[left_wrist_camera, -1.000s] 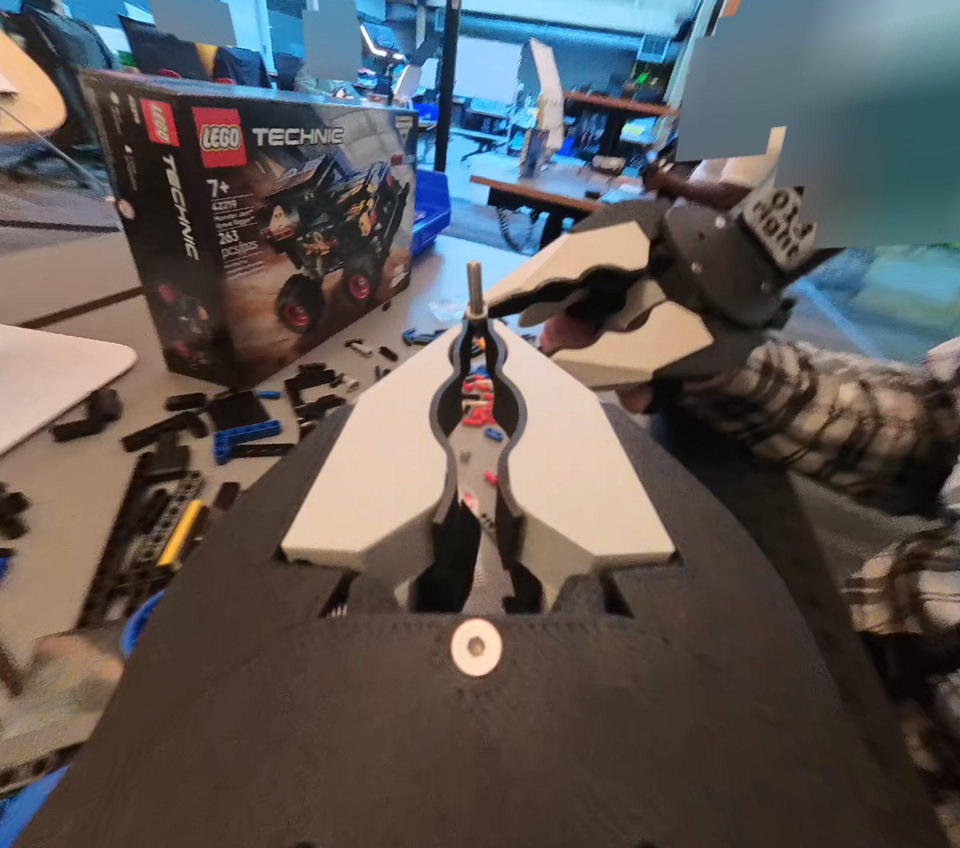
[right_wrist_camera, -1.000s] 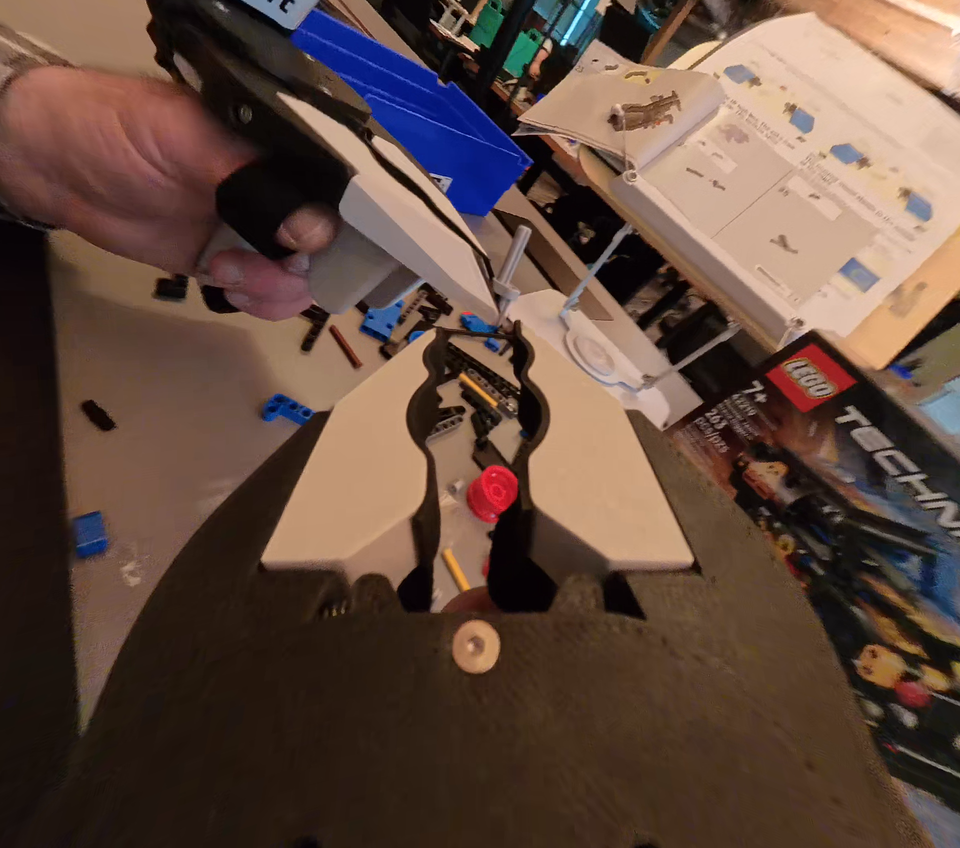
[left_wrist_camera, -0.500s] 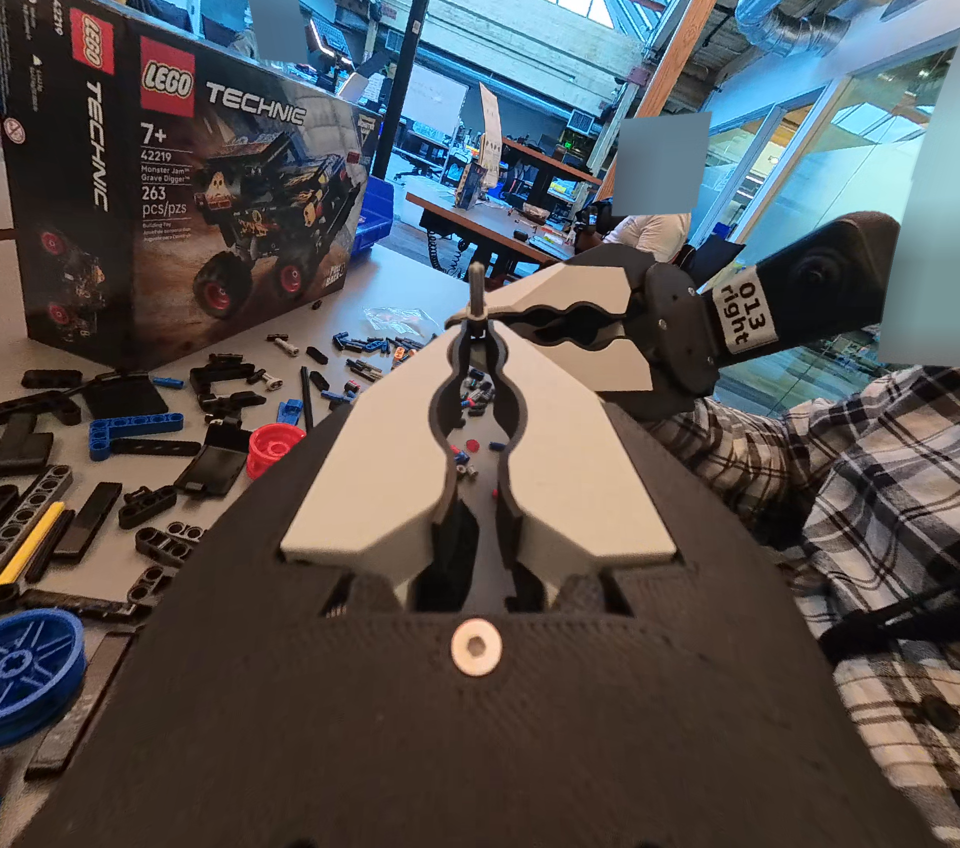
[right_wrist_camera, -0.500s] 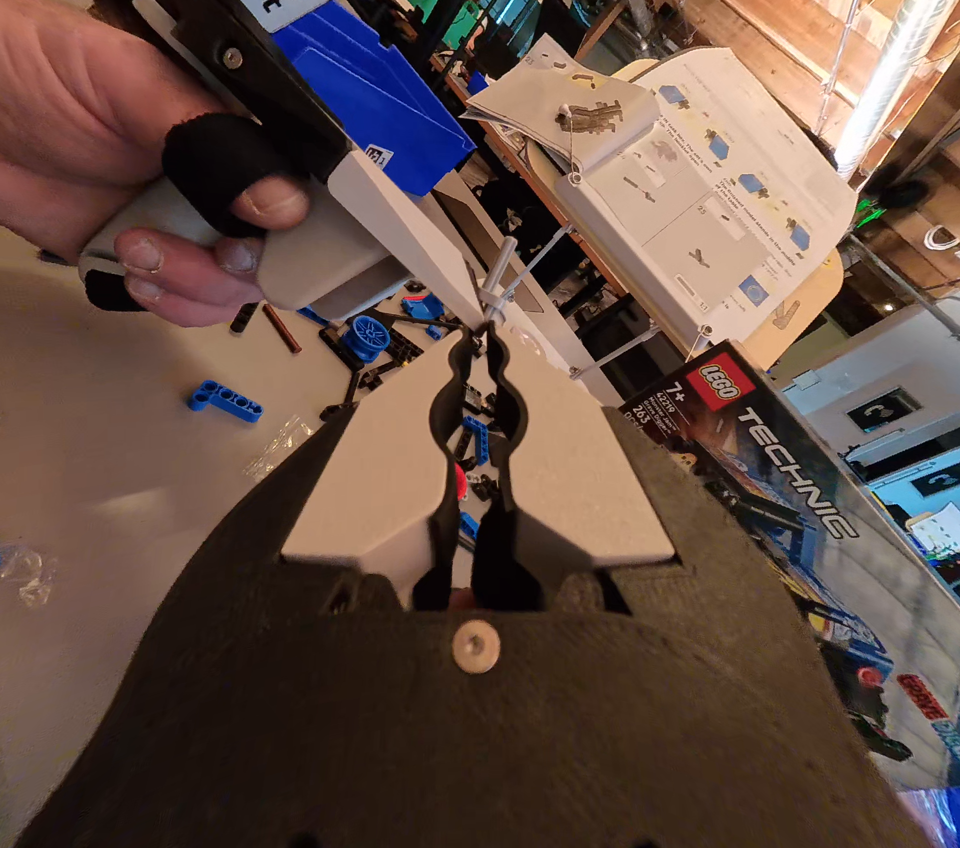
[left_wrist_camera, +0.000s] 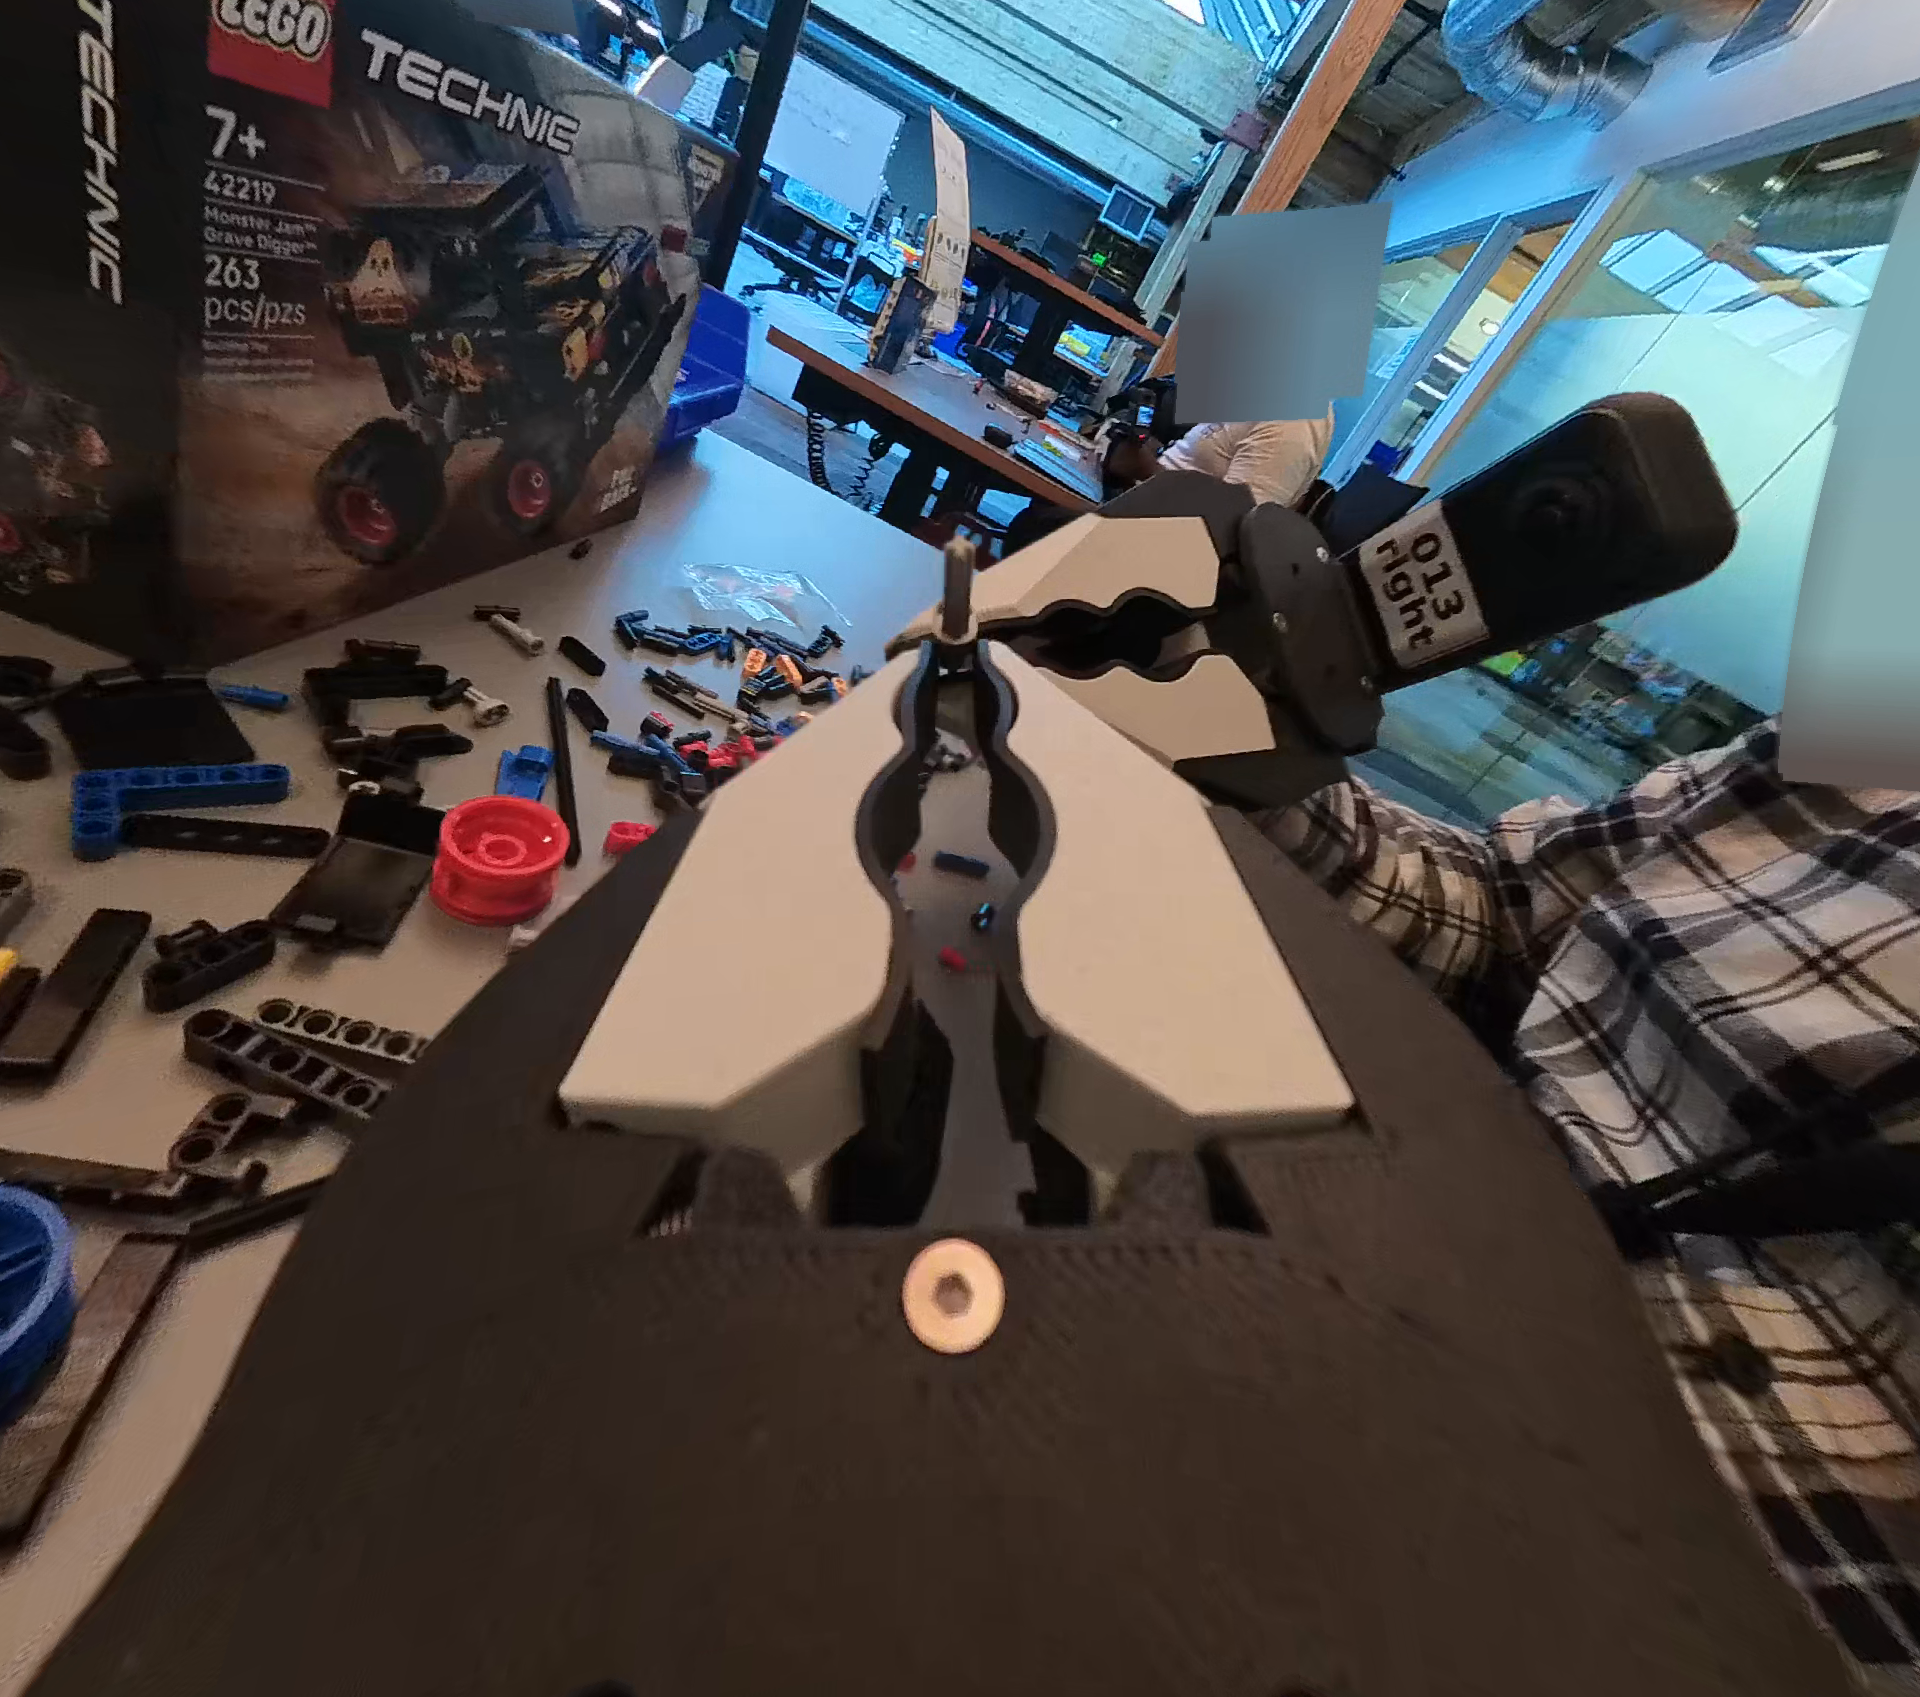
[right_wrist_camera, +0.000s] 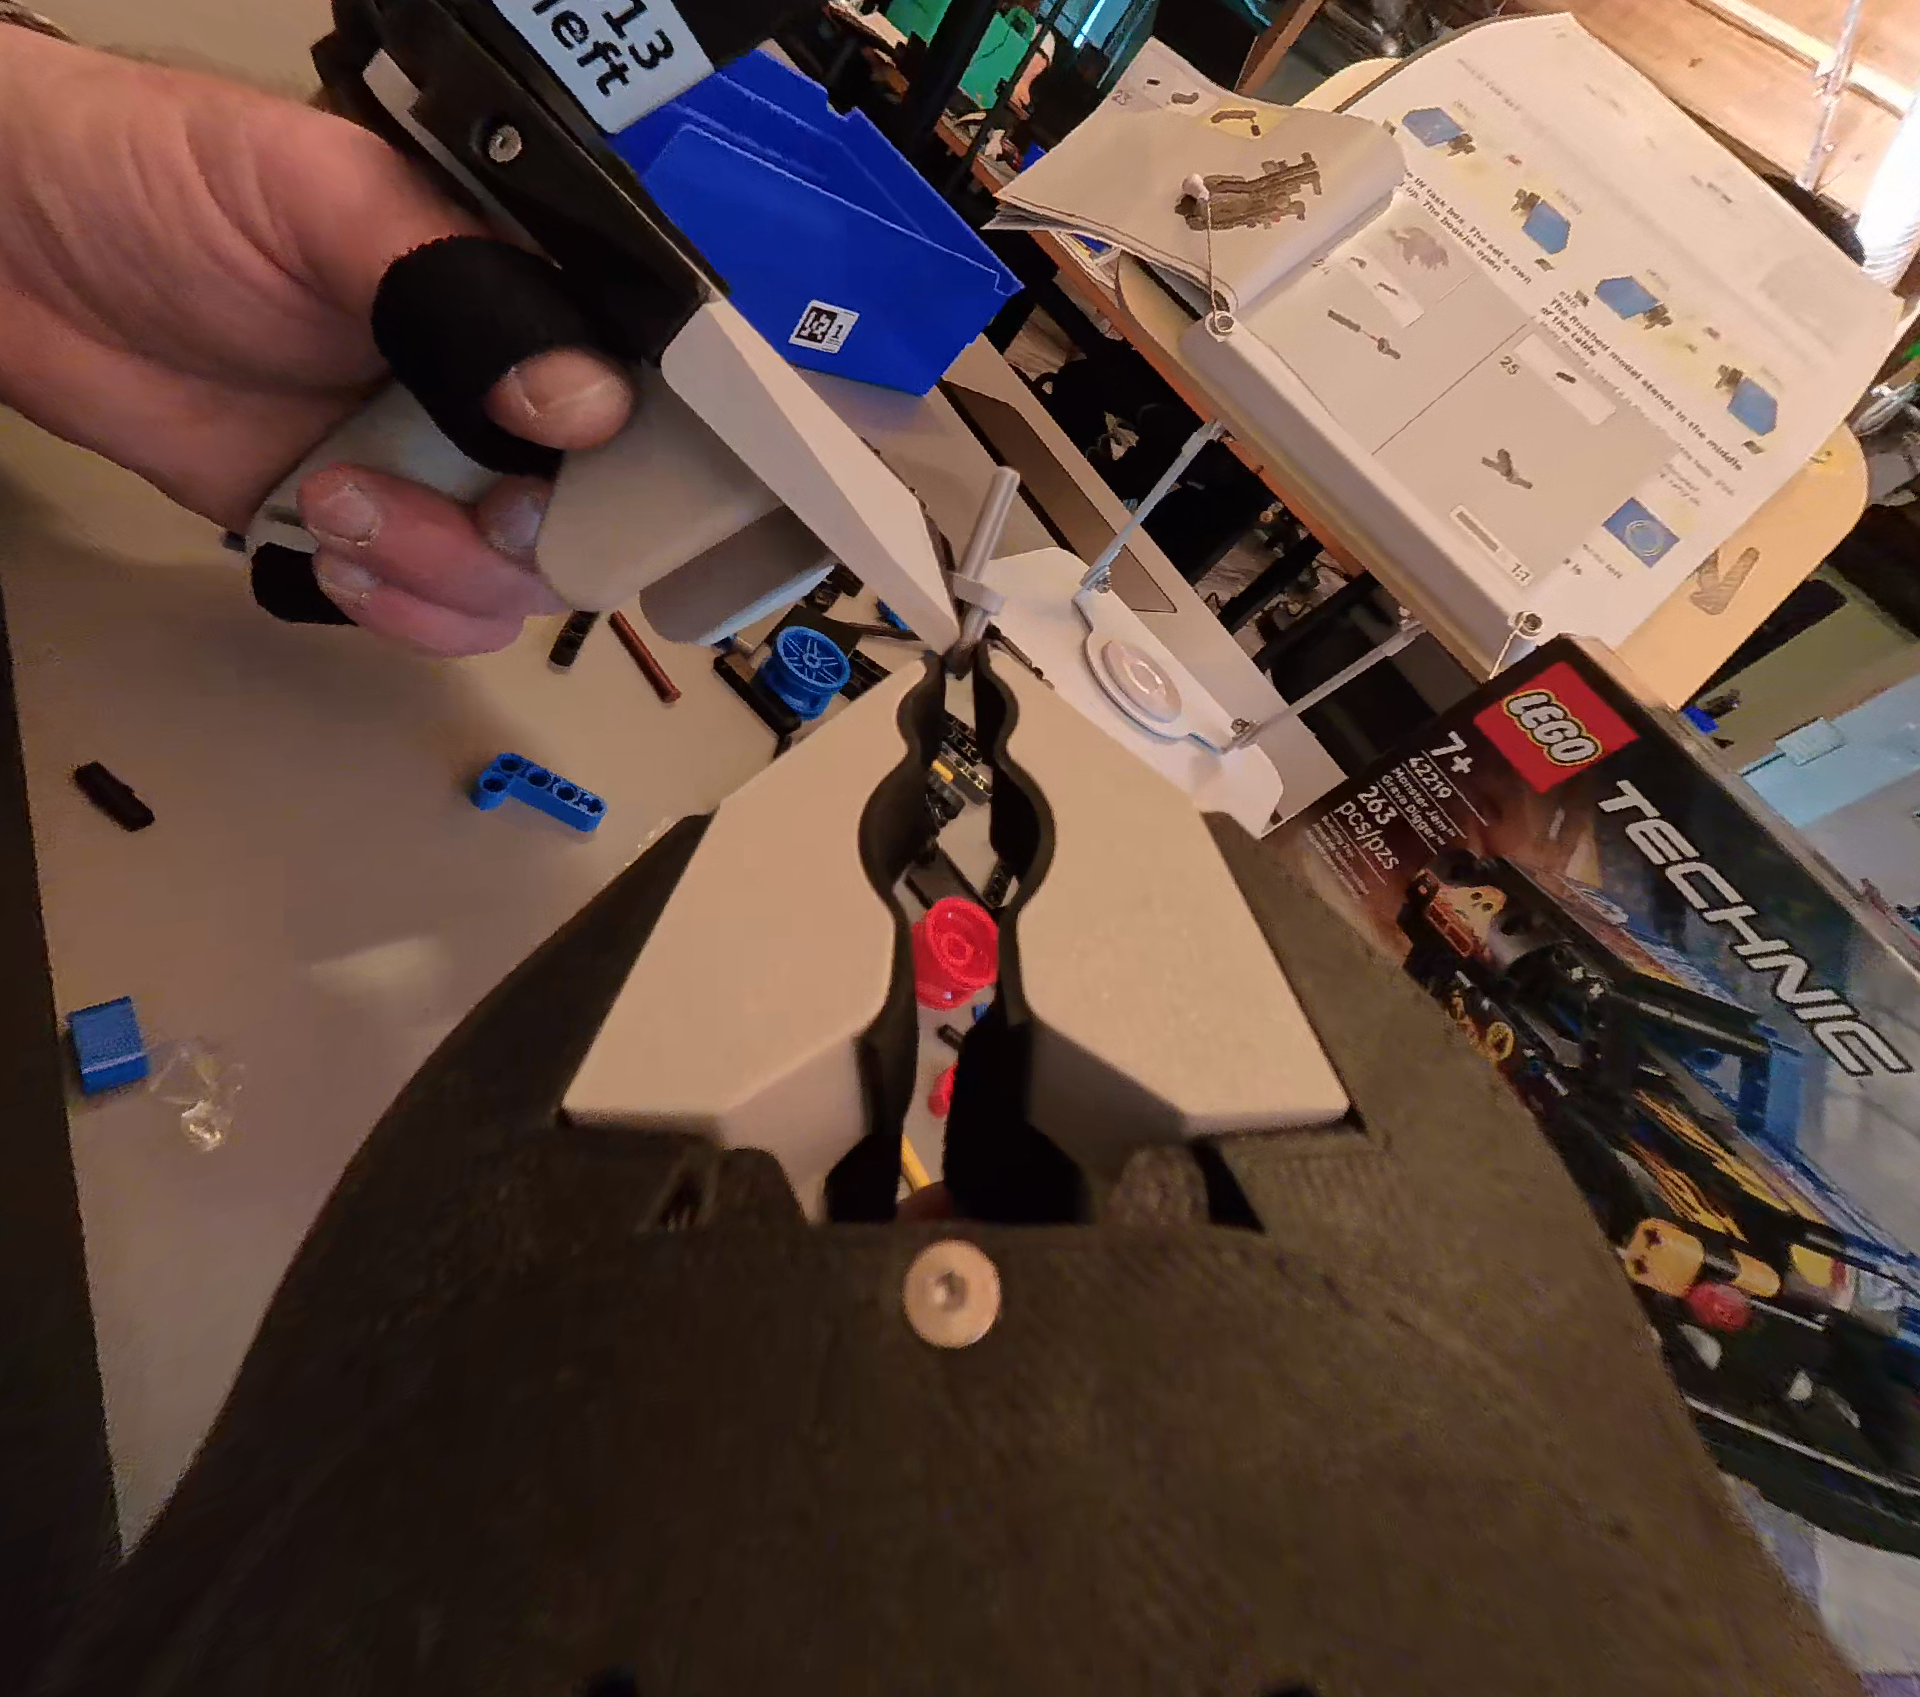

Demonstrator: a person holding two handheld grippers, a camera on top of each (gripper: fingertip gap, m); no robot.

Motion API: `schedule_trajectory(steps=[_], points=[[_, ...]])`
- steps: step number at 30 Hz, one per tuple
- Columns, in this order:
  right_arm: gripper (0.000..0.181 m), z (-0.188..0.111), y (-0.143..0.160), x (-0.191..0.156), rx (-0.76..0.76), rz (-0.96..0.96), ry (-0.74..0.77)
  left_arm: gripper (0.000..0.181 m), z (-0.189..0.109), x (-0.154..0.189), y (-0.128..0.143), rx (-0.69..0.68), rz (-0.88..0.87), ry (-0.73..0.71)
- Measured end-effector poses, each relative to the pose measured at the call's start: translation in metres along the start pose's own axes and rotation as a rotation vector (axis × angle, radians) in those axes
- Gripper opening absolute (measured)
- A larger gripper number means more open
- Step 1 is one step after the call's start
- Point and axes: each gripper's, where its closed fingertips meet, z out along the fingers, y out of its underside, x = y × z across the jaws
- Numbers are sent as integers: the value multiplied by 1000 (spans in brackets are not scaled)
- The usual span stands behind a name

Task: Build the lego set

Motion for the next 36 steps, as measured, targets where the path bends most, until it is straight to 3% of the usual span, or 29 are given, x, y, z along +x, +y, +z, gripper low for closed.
schedule_trajectory(steps=[15, 22, 31, 36], points=[[4, -4, -8, 1, 35, -39, 13, 4, -3, -1, -1, 20, -114, 52], [3, -7, -3, 4, 21, -28, -7, 14, -3, -4, 1, 0, -80, 20], [3, -11, 5, 4, 8, -10, -48, 2, -7, -8, -2, 1, -41, -7], [3, -12, 6, 3, 5, -26, -57, 9, -7, -6, -3, 8, -50, 5]])
